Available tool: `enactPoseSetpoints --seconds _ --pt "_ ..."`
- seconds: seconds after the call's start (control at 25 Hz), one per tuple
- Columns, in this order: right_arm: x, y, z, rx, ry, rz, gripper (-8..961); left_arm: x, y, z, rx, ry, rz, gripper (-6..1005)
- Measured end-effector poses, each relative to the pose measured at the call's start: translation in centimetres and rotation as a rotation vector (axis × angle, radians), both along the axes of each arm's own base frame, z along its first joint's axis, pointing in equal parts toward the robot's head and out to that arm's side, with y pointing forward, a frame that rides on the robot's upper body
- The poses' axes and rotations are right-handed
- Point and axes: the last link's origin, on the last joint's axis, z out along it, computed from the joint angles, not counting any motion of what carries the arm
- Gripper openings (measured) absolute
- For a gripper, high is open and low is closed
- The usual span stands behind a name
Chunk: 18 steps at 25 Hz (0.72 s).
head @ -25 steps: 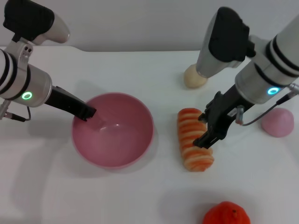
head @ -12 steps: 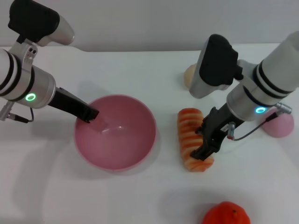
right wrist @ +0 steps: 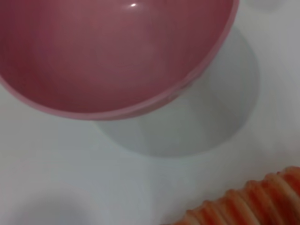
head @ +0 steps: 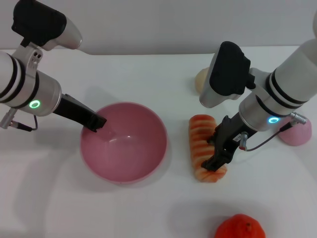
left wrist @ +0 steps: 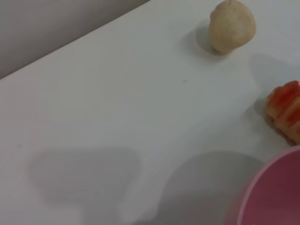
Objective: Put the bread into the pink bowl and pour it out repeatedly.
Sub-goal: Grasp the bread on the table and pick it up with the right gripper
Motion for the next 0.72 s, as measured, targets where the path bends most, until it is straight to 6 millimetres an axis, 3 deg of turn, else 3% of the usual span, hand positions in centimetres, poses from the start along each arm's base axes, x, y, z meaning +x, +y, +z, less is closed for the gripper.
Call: enactPoseSetpoints --seconds 0.36,0.56,0.72 --pt "0.37 -0.01 -0.36 0.003 -0.017 0.025 646 0.08 -0.03 -0.12 -0.003 0.002 -0.003 41" --pt "0.63 -0.15 -0.51 0.000 -0.022 0.051 511 0.06 -0.11 -0.21 -0.007 0.001 -0.003 41" --pt "0.71 -0.18 -0.57 0.001 -0.024 0.054 495 0.09 -0.19 -0.31 -0.012 -0.002 -0.003 41"
